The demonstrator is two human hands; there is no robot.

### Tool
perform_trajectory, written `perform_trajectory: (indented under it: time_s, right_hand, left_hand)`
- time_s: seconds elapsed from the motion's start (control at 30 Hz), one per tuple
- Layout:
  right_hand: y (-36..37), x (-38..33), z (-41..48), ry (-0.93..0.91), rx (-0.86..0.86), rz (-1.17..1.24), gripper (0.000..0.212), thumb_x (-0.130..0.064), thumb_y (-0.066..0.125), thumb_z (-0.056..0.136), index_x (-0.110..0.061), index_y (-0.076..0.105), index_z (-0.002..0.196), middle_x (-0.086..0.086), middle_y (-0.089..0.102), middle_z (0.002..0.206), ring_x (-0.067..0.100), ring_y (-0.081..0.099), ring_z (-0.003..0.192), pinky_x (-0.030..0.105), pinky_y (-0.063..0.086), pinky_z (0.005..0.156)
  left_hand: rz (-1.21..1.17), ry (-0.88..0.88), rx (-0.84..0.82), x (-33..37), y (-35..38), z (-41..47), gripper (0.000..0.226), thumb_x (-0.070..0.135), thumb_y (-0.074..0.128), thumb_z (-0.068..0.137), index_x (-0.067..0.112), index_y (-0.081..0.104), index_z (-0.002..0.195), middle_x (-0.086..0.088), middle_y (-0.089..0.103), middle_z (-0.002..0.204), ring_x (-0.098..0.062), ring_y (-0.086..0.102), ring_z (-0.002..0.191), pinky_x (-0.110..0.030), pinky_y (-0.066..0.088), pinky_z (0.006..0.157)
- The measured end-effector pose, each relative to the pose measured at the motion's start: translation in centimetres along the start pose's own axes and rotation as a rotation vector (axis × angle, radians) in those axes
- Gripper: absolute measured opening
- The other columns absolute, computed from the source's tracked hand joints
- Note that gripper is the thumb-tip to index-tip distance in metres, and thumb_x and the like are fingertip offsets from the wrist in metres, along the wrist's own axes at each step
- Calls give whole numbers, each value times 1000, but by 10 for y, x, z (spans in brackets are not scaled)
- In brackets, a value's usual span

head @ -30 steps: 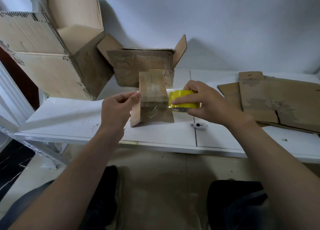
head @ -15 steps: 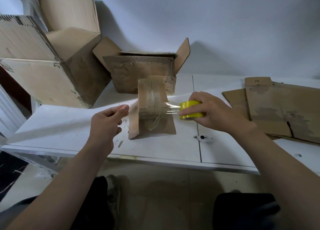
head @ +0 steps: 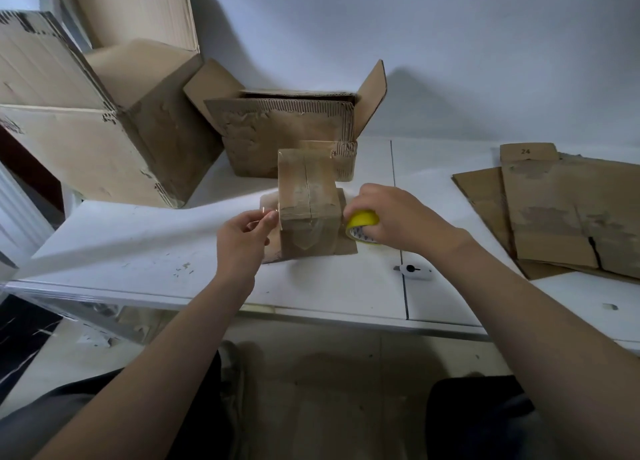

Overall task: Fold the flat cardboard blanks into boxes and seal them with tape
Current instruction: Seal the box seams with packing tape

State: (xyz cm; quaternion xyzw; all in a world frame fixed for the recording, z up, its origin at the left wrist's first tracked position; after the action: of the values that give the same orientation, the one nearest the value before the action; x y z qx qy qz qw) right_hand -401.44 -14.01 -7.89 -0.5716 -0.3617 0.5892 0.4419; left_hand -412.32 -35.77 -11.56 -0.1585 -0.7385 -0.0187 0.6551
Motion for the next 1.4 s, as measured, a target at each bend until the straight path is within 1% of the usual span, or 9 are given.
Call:
perform_trajectory:
  time_s: [0.13,0.23,0.33,0.5,0.7,0.83,1.0,1.27,1.4]
  right_hand:
    - [6,-10,7,-9,-8,16,20,-18,73,86,-27,69,103,-5,55,103,16,51,92,25,37,69]
    - [10,-14,12,-12,-5,19,20,-17,73,86,-27,69,103,-6,55,103,15,50,91,17,34,65]
    - [10,-14,13,-12,-2,20,20,-16,73,85,-27,69,101,-8,54,101,16,51,91,22,37,66]
    - [9,-11,13,5,9,20,18,-13,73,82,-25,69,94,-7,58,97,19,55,90,31,45,70]
    - [10,-11,11,9,10,27,19,-17,74,82,-28,68,96,-9,56,100,17,54,91,32,46,72]
    - [14,-15,12,-8,23,39,20,-16,75,83,-27,67,97,-11,53,99,15,50,90,27,38,69]
    - [20,-20,11,-53,16,58,22,-15,78,82,-26,69,99,-8,57,102,14,54,93,32,47,76]
    - [18,-6,20,-70,10,99,21,-20,76,76,-29,65,92,-10,54,95,10,51,86,30,46,70]
    - [15,-2,18,48,-68,193,29,-58,74,81,-31,63,86,-12,54,96,8,54,90,32,43,87]
  left_hand:
    - [116,53,1,-1,6,6,23,32,56,103,22,70,118,3,69,96,-19,65,84,-29,51,63]
    - [249,110,-26,-2,5,11,28,34,47,106,21,65,124,4,67,105,-21,63,98,-43,57,82]
    - [382,166,-72,2,9,12,33,36,39,109,22,59,131,4,63,115,-23,60,107,-51,55,92]
    - [515,0,-164,-3,10,21,70,61,35,100,22,26,157,-12,50,149,-36,55,128,-57,47,105]
    - [593,308,43,19,5,19,28,27,52,104,11,74,106,1,71,94,-19,61,86,-32,46,69]
    - [574,269,39,21,2,12,48,27,37,108,1,70,85,-13,70,80,-29,65,78,-48,56,75]
    - [679,266,-96,33,14,9,54,44,32,109,18,55,68,-1,58,68,-15,55,66,-28,36,55]
    - [821,249,-104,34,25,33,53,66,51,94,20,74,81,3,66,64,-14,60,59,-26,38,52]
    - [713,300,-61,26,15,31,64,61,46,99,10,78,77,-8,69,65,-24,64,60,-43,56,63]
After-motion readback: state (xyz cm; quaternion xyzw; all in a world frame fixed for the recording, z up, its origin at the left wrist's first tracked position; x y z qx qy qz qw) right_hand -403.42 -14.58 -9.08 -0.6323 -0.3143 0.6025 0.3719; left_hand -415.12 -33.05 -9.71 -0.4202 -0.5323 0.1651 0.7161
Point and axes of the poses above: each hand's wrist, its own z-axis towards the middle knuckle, its own y-axis out of the palm, x = y × z, the point moved 5 cm from there along z, towards the middle knuckle
